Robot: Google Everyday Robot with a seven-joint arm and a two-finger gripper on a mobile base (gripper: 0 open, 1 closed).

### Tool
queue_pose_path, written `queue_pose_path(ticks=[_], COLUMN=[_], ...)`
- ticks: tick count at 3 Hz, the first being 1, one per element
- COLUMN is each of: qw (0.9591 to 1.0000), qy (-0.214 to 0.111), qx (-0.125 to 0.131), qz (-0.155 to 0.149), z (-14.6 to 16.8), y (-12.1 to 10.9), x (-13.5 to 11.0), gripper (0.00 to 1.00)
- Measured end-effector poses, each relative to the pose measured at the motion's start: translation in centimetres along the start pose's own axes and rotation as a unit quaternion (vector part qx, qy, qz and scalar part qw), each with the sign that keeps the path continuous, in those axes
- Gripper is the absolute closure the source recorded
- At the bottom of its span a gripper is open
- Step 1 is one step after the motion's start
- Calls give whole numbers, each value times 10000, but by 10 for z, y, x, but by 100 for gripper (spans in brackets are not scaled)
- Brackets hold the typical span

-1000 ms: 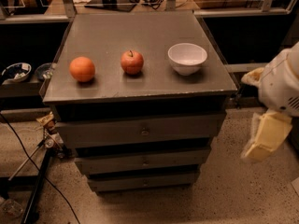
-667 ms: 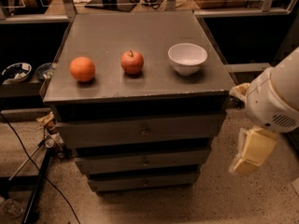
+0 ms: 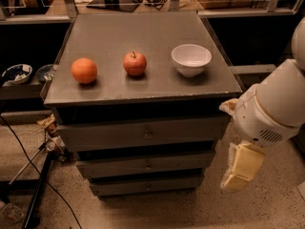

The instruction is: Open bottom drawer

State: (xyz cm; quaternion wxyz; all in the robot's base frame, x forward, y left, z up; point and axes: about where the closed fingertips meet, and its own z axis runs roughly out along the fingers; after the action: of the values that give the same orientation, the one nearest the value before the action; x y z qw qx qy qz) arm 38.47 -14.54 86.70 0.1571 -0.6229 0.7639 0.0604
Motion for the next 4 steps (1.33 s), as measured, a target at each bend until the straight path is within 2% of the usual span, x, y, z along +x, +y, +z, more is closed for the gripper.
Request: queue_pose_path(ticks=[1,2,3,4], qw=[9999,9990,9989,9995], qy=[164,434,438,311], qx=[18,62,66,50], qz=[40,116,121,57], z=[19,76,77,80], y=[8,17,17,22], x=[3,14,15,15], gripper=[0,0,0,0])
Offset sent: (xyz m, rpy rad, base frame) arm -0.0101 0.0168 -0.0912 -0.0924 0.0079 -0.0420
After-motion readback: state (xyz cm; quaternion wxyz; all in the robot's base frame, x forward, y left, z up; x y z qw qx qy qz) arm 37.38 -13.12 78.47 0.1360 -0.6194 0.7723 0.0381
